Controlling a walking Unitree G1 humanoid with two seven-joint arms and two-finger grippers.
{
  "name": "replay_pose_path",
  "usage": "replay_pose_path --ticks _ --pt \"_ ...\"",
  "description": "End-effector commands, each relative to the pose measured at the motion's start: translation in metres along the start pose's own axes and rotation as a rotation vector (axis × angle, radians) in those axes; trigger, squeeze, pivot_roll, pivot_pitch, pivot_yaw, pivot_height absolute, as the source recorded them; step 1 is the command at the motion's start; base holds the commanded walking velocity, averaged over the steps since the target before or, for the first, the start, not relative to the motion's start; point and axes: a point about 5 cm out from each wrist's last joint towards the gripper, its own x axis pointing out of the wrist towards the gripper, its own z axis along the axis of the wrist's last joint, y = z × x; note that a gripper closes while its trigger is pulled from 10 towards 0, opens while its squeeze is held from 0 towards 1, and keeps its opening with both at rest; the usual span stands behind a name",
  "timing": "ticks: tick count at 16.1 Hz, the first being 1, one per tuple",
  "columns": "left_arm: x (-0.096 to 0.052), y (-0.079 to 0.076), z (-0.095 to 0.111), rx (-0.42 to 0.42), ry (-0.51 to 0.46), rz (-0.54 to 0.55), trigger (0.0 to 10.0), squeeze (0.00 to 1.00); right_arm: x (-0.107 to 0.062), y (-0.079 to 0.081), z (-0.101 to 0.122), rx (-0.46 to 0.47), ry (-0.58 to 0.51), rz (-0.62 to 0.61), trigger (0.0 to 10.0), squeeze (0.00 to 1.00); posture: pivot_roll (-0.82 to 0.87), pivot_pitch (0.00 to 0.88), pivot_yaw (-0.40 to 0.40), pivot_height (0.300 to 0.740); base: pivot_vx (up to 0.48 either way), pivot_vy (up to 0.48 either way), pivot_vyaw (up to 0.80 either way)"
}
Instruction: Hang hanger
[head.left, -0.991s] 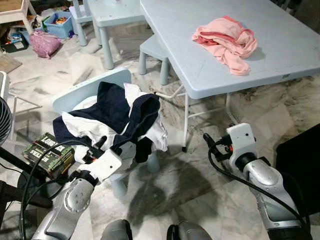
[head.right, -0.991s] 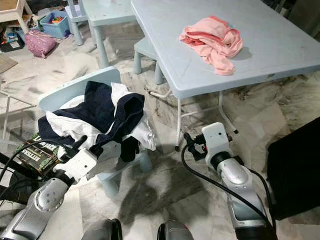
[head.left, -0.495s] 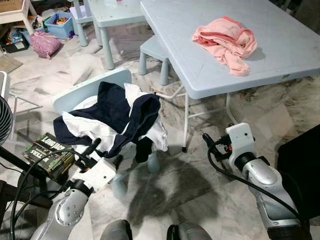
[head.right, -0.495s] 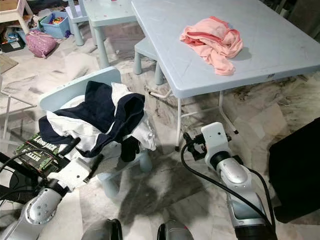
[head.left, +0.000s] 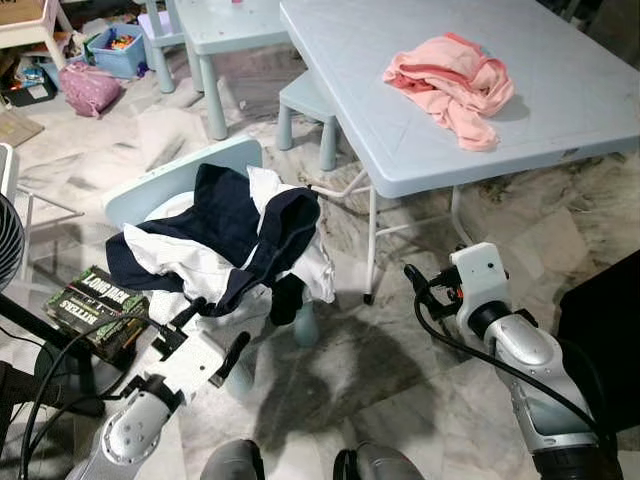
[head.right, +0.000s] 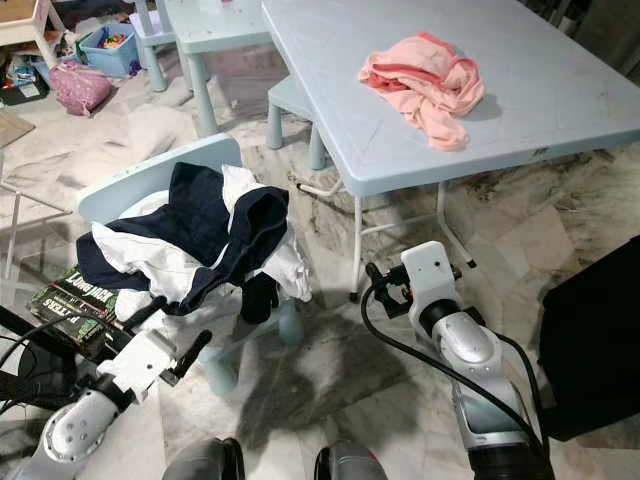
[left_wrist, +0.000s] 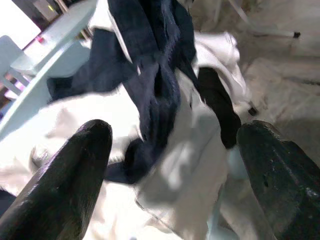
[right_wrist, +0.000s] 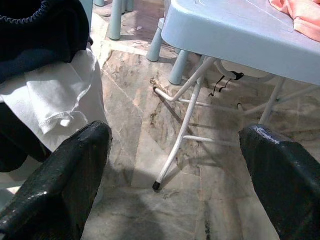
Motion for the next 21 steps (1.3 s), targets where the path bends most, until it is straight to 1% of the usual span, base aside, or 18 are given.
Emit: replay_pose_path --ticks 1,3,4,5,6,8,11,13,14,21 --pt "-0.003 0.001 -0.007 -0.003 0.022 -0.003 10.0 0.00 -0.001 -0.002 0.001 -0.010 -0.002 0.006 10.0 0.00 -0.07 0.107 -0.063 0.740 0.000 0.000 0.00" --pt "0.004 0.004 -0.009 0.009 0.017 0.003 10.0 0.00 -0.002 -0.004 0.002 -0.018 0.001 0.005 10.0 0.00 -0.08 0.116 -0.074 0.740 0.000 0.000 0.00" --pt "0.011 0.008 -0.009 0.020 0.009 0.013 10.0 0.00 -0.003 -0.006 0.003 -0.024 0.001 0.009 10.0 0.00 -0.09 0.123 -0.081 0.740 0.000 0.000 0.00" --pt "0.012 0.009 -0.009 0.022 0.008 0.014 10.0 0.00 -0.003 -0.006 0.003 -0.025 0.001 0.009 10.0 0.00 -0.09 0.123 -0.081 0.740 0.000 0.000 0.00" --pt "0.020 0.016 -0.009 0.049 0.000 0.028 10.0 0.00 -0.003 -0.007 0.005 -0.029 -0.001 0.010 10.0 0.00 -0.10 0.126 -0.083 0.740 0.000 0.000 0.00" --pt "0.030 0.022 -0.009 0.056 -0.004 0.032 10.0 0.00 -0.004 -0.008 0.006 -0.032 -0.004 0.007 10.0 0.00 -0.11 0.128 -0.079 0.740 0.000 0.000 0.00" --pt "0.039 0.019 -0.009 0.064 -0.012 0.006 10.0 0.00 -0.006 -0.008 0.006 -0.033 -0.002 0.005 10.0 0.00 -0.12 0.131 -0.079 0.740 0.000 0.000 0.00" --pt "0.041 0.017 -0.009 0.058 -0.018 -0.005 10.0 0.00 -0.006 -0.008 0.007 -0.034 -0.001 0.004 10.0 0.00 -0.12 0.132 -0.079 0.740 0.000 0.000 0.00" --pt "0.043 0.014 -0.009 0.042 -0.022 -0.027 0.0 0.00 -0.006 -0.009 0.007 -0.035 -0.001 0.002 10.0 0.00 -0.12 0.132 -0.079 0.740 0.000 0.000 0.00" --pt "0.050 0.014 -0.009 0.050 -0.044 -0.030 0.0 0.00 -0.007 -0.008 0.006 -0.032 0.000 -0.001 10.0 0.00 -0.13 0.134 -0.071 0.740 0.000 0.000 0.00"
